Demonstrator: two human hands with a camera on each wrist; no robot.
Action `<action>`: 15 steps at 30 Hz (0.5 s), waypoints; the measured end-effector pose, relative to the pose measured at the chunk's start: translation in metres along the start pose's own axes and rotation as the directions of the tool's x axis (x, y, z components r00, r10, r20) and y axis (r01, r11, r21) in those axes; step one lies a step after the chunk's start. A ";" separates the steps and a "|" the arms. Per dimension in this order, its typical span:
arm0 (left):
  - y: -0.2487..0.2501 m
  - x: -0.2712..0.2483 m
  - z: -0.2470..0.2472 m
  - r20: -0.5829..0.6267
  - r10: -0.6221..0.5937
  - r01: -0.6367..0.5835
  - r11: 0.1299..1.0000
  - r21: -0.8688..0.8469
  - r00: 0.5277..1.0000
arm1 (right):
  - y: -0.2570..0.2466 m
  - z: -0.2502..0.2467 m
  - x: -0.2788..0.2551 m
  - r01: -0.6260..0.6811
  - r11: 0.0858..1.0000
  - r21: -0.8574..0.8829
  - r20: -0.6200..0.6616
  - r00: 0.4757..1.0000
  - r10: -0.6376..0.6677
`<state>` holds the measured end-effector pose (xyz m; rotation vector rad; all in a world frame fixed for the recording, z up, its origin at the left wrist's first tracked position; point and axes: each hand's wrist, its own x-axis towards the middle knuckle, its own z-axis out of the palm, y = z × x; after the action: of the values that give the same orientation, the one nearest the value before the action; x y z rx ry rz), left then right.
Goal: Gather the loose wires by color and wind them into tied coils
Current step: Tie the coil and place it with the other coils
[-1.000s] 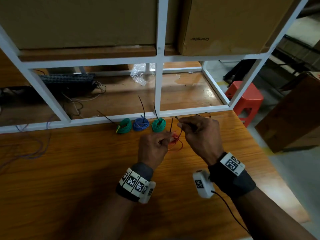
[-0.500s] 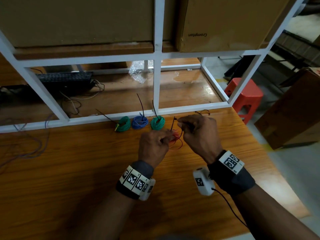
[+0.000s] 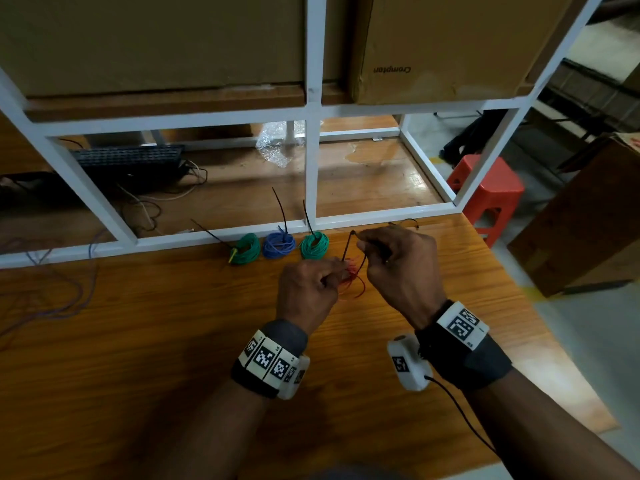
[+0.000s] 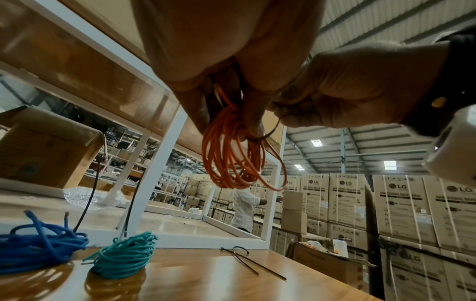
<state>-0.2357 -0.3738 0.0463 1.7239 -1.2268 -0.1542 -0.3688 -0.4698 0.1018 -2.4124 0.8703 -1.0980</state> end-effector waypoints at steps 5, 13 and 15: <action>0.000 0.001 0.001 -0.002 0.032 -0.032 0.999 0.011 0.999 | -0.001 0.000 0.000 0.024 1.000 -0.014 -0.006 1.000 -0.024; -0.003 0.001 0.000 -0.002 0.065 -0.065 0.996 0.055 0.998 | 0.000 -0.001 -0.001 0.034 0.995 -0.089 0.132 0.991 -0.022; -0.002 0.000 -0.001 0.001 0.066 -0.066 0.997 0.039 0.998 | 0.002 0.000 -0.003 0.013 0.995 -0.095 0.220 0.975 0.008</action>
<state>-0.2340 -0.3732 0.0455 1.7138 -1.2925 -0.0913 -0.3712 -0.4690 0.0989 -2.5536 0.8627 -0.7849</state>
